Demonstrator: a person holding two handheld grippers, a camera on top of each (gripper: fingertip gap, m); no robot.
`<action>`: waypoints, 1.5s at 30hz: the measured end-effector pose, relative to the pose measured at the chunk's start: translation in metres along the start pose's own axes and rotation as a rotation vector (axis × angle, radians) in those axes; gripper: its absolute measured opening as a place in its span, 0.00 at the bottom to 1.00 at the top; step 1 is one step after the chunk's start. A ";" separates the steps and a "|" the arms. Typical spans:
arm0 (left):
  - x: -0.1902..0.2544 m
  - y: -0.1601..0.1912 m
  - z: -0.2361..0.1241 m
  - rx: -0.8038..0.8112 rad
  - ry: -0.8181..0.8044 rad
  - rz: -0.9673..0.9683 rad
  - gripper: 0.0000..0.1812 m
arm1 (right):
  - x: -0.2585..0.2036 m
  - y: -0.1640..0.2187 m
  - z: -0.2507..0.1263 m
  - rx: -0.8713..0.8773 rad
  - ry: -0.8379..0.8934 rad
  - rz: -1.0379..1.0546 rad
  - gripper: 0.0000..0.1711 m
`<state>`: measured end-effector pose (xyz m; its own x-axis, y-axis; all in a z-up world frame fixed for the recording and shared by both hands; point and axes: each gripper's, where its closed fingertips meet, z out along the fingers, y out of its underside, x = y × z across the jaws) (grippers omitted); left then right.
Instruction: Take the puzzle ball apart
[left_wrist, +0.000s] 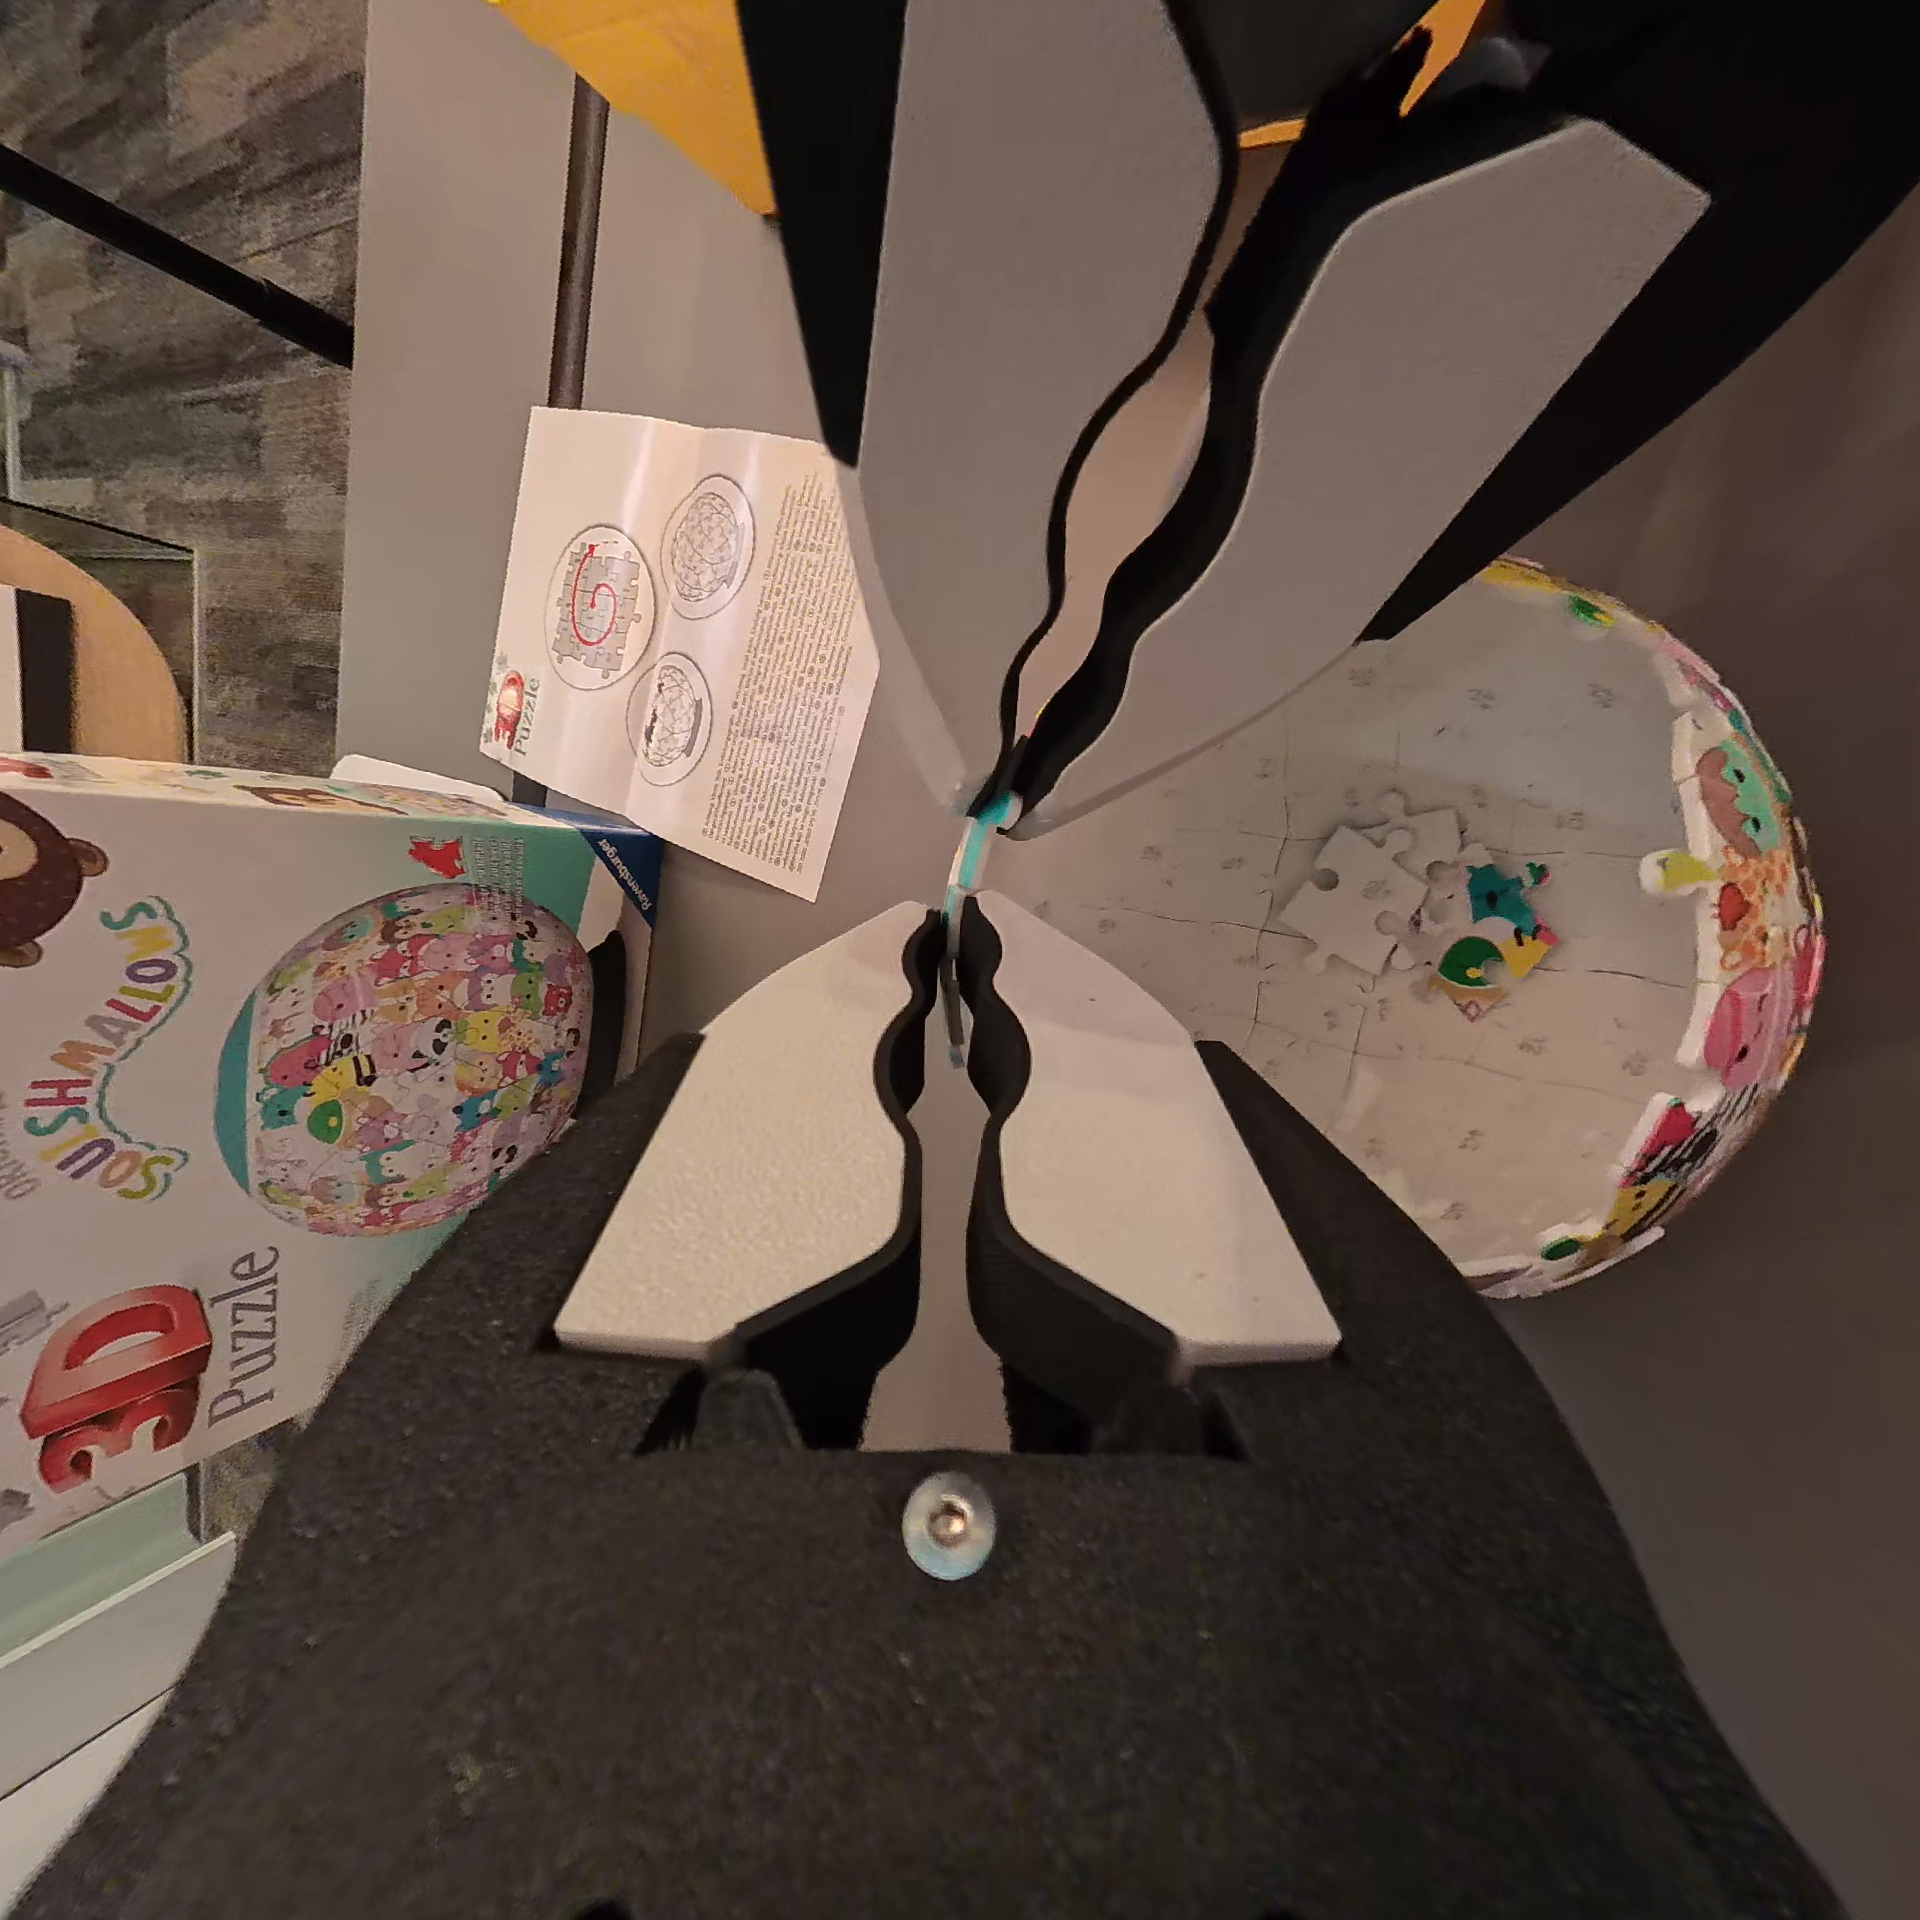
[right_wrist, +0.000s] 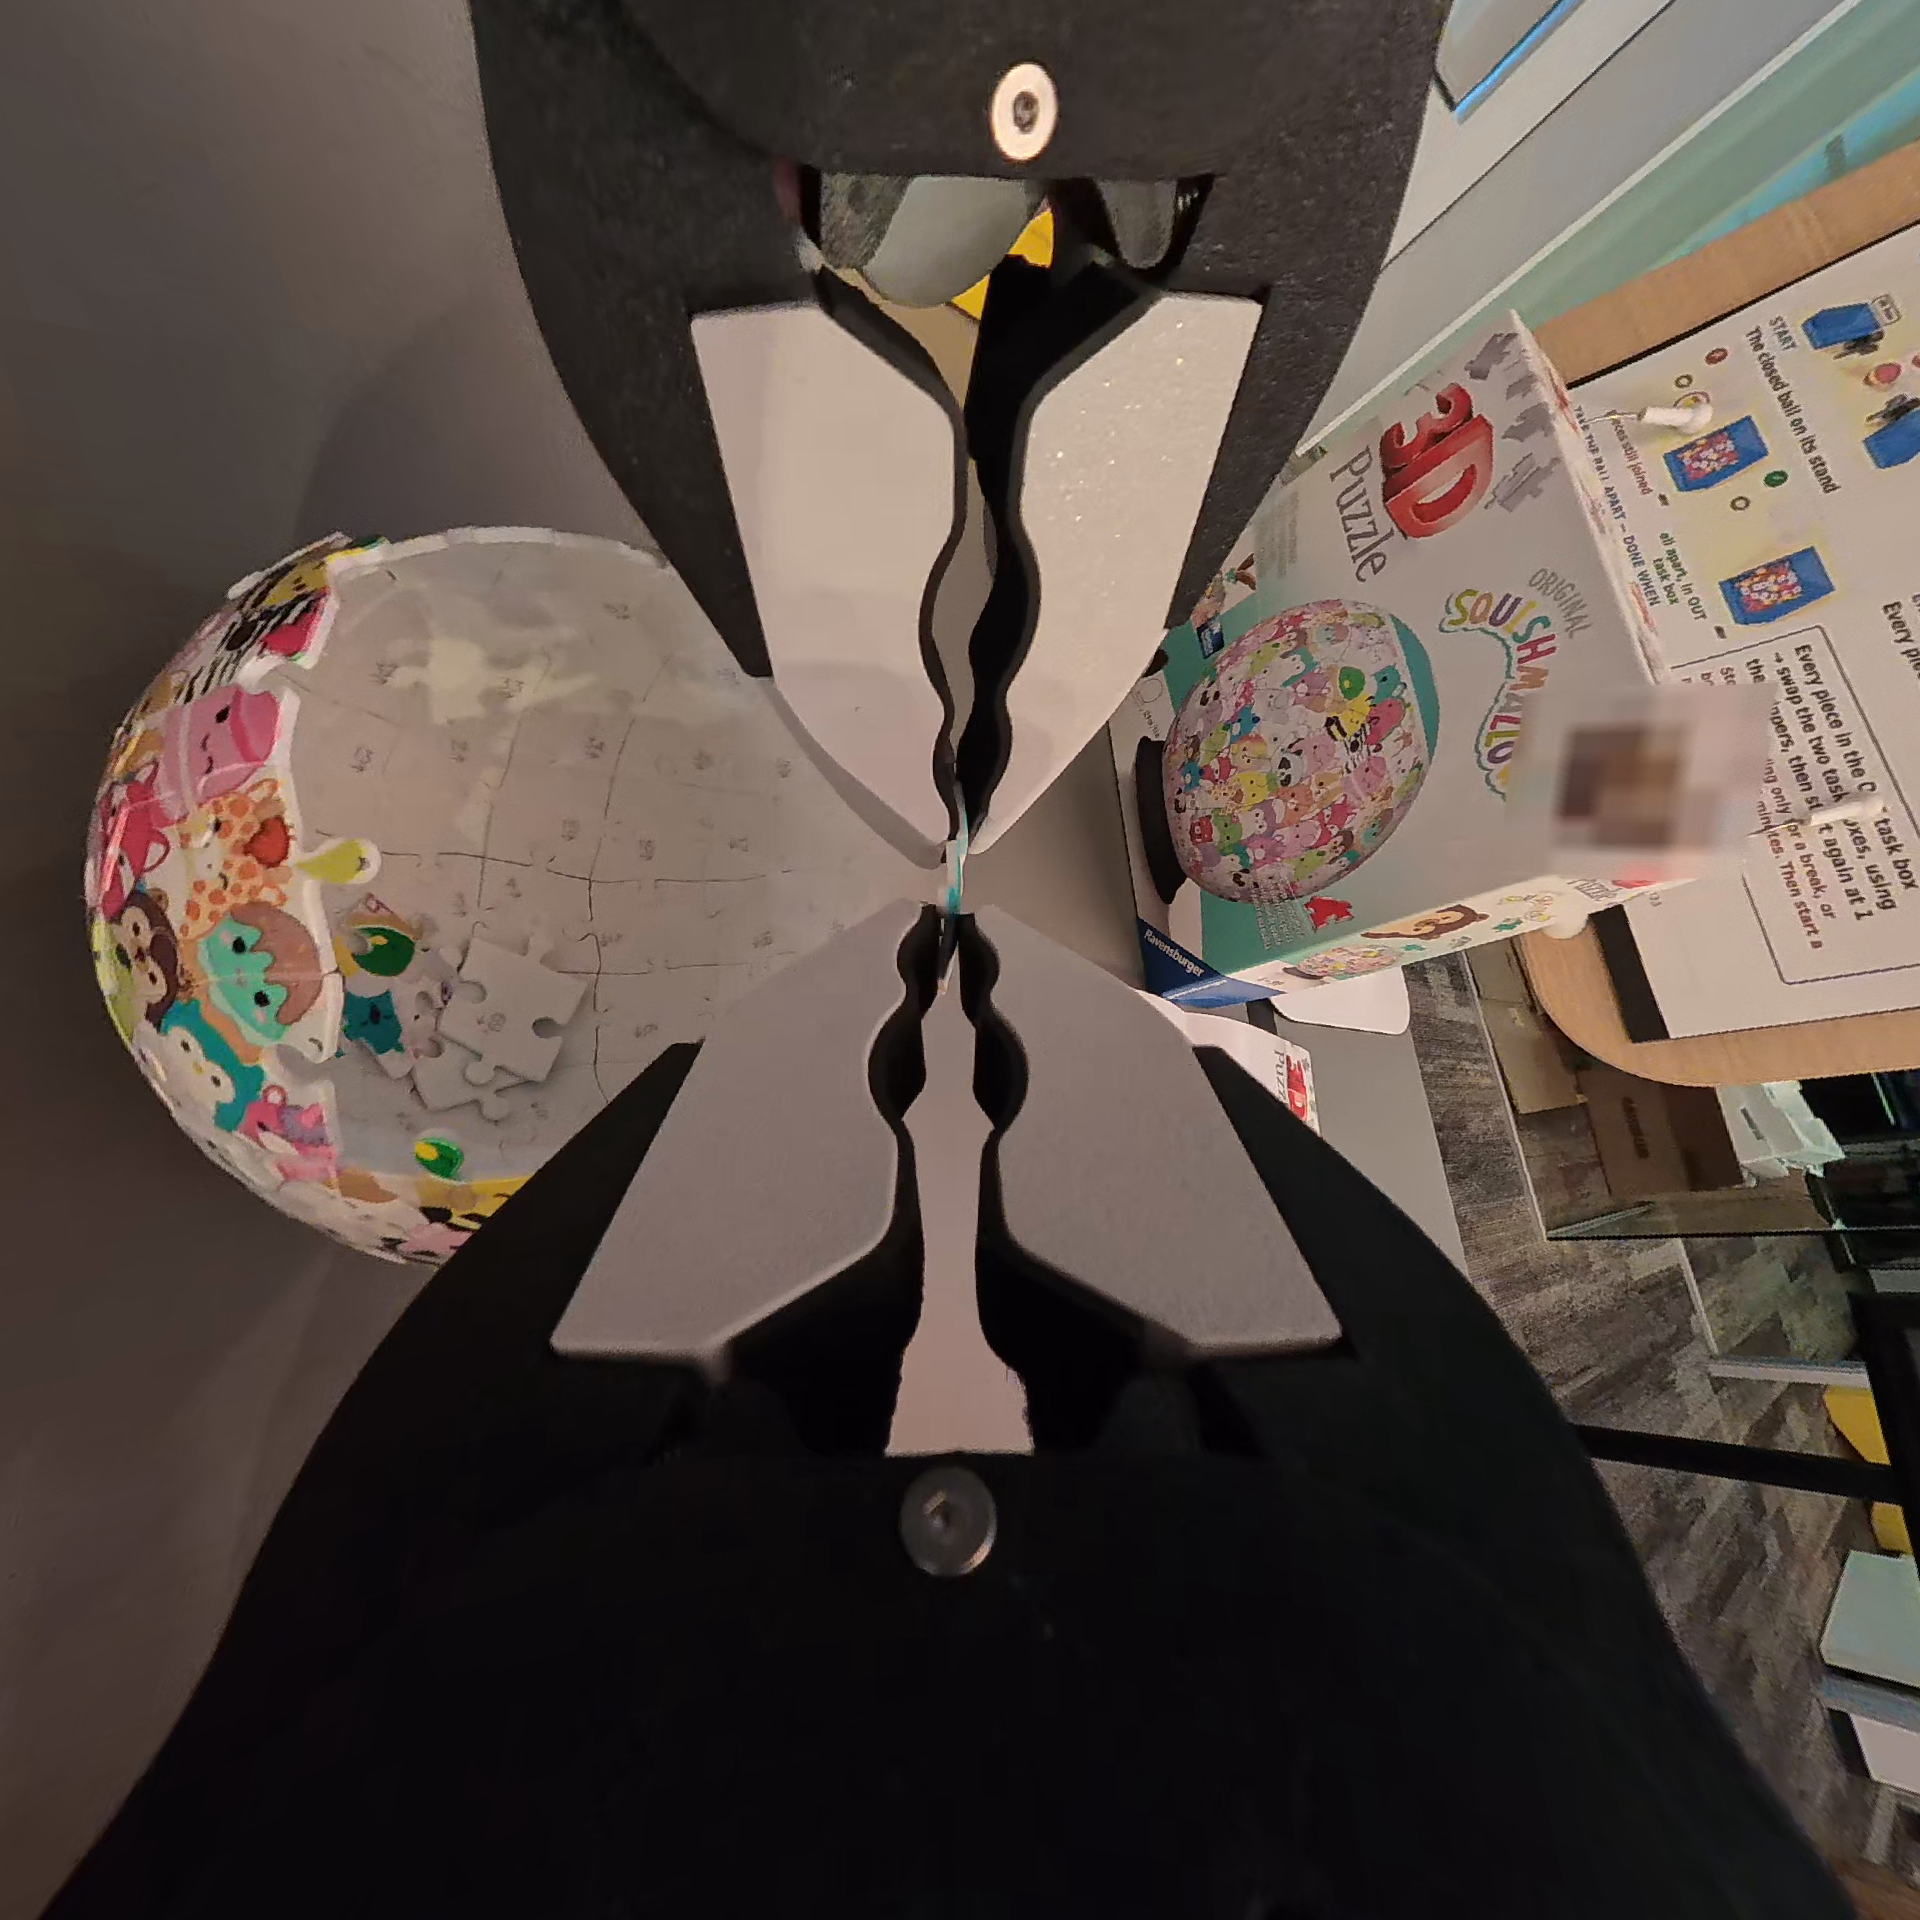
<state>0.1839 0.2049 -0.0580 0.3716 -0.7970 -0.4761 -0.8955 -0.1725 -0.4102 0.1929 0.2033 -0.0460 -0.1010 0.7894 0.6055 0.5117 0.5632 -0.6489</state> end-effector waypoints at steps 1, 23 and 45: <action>0.000 0.000 0.000 -0.003 -0.002 0.002 0.01 | 0.001 0.000 0.000 -0.006 0.004 0.009 0.02; 0.000 0.004 0.003 -0.056 -0.049 0.127 0.03 | 0.005 0.005 0.004 -0.015 -0.042 0.175 0.02; -0.028 0.006 -0.053 0.284 0.068 -0.284 0.13 | 0.009 0.000 0.004 0.003 -0.020 0.151 0.07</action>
<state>0.1550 0.1953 -0.0058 0.5691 -0.7788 -0.2638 -0.6524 -0.2323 -0.7214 0.1889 0.2113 -0.0428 -0.0396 0.8700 0.4915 0.5200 0.4380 -0.7334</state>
